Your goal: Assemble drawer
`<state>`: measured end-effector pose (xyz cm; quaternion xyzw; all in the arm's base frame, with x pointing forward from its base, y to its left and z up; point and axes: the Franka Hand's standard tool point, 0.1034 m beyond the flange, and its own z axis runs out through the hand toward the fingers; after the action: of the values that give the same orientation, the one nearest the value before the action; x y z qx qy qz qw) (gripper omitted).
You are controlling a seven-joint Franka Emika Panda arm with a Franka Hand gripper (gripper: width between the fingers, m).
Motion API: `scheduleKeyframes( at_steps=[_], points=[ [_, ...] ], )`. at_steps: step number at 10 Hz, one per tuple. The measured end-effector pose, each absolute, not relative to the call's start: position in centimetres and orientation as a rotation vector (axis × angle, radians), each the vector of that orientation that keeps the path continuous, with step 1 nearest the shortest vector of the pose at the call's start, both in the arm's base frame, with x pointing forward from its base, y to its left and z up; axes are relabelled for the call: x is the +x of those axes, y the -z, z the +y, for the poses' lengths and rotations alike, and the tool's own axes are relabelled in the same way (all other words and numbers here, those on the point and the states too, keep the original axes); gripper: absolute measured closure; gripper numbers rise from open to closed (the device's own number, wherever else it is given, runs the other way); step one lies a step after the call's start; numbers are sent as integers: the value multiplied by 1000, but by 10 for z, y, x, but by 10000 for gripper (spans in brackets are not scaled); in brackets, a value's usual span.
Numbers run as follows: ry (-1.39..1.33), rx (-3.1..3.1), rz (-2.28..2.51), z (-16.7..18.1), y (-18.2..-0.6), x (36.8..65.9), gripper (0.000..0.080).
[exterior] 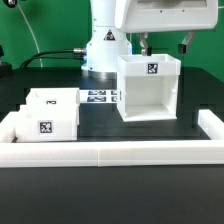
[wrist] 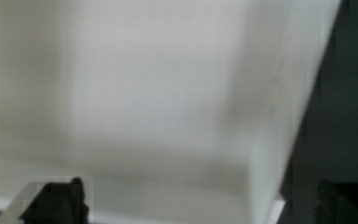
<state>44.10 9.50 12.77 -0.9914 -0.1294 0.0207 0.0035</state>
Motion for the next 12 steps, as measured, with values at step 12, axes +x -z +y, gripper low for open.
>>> scheduleKeyframes(
  at_steps=[12],
  points=[
    [-104, -3082, -114, 108, -98, 406, 150]
  ],
)
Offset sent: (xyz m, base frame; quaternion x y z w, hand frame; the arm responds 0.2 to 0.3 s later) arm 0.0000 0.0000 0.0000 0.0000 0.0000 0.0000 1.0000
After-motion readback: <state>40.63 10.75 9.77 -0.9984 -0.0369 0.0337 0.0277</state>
